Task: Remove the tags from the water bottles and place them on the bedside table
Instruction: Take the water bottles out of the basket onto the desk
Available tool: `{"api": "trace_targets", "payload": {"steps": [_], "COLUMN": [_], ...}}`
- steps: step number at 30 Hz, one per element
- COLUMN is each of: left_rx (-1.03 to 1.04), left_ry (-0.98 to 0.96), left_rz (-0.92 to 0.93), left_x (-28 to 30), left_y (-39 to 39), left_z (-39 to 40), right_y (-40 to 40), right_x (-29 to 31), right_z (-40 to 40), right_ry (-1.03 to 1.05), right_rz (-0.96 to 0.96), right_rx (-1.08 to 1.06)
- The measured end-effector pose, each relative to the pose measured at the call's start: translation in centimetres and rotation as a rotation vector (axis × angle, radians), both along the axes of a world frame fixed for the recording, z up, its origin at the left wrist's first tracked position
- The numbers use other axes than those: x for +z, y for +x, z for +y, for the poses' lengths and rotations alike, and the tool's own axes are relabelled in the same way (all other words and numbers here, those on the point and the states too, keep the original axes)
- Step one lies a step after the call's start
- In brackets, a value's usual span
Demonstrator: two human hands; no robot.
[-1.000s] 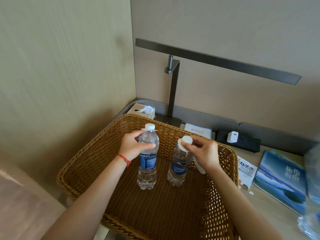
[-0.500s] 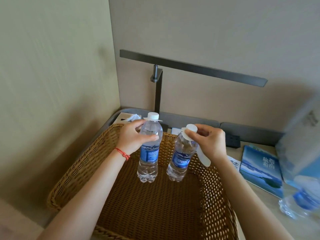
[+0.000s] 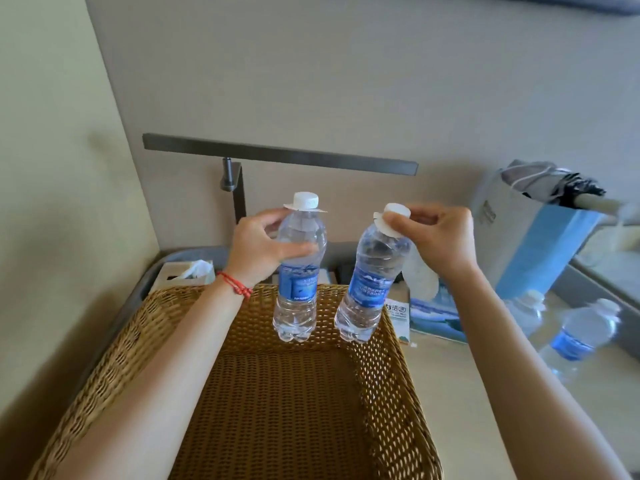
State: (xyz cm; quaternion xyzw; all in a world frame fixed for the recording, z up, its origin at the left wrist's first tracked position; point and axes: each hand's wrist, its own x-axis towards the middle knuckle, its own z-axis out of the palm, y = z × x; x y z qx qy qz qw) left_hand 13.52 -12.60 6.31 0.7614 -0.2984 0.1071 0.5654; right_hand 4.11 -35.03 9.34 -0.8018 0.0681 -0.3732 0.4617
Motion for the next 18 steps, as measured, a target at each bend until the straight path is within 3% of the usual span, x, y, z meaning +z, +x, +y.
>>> {"api": "trace_targets", "payload": {"steps": [12, 18], "left_rx": [-0.181, -0.152], "left_ry": [-0.021, -0.036], "left_rz": [-0.106, -0.010], "left_x": [3.3, 1.2], "left_y": [-4.9, -8.2], "left_z": [-12.2, -19.2], "right_y": [-8.3, -12.1], "right_x": [1.5, -0.2], "right_z": [-10.5, -17.0], "right_ry": [0.032, 0.012], "right_rz": [-0.012, 0.037], "right_rx": [-0.159, -0.140]}}
